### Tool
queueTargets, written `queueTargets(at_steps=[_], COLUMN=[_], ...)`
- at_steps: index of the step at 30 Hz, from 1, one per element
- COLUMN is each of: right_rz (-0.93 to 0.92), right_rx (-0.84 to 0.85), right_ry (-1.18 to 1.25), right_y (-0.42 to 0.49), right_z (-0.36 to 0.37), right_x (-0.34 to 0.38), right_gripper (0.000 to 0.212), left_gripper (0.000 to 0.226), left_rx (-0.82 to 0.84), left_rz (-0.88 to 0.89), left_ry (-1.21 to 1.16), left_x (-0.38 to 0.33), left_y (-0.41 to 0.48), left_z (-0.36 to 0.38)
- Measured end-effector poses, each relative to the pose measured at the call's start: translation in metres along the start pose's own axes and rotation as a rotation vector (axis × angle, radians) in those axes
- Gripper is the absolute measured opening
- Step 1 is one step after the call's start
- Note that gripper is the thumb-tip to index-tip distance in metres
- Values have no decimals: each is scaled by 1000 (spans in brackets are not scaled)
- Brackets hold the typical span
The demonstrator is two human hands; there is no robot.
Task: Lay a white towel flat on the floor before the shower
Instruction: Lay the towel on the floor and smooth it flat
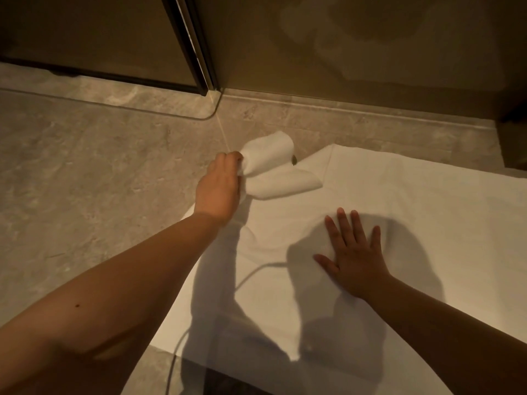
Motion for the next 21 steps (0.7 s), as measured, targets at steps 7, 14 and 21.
queueTargets(at_steps=[7, 14, 21], right_rz=[1, -3, -30], right_rx=[11, 26, 19], right_ry=[2, -13, 4], right_y=[-1, 0, -1], right_z=[-3, -3, -6], right_x=[1, 3, 6], right_gripper=[81, 84, 85], left_gripper=[52, 67, 84], left_rx=[-106, 393, 627], left_rz=[-189, 110, -174], left_ry=[153, 520, 567], left_x=[17, 31, 47], left_y=[14, -36, -40], left_z=[-6, 42, 47])
Point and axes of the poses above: each hand's wrist, its own y-axis towards the middle knuckle, its own z-axis out of the palm, x = y × z, the point moved 3 cm from there along y, towards the middle knuckle, and after that the axes turned 14 degrees about -z, right-handed, at the moved point
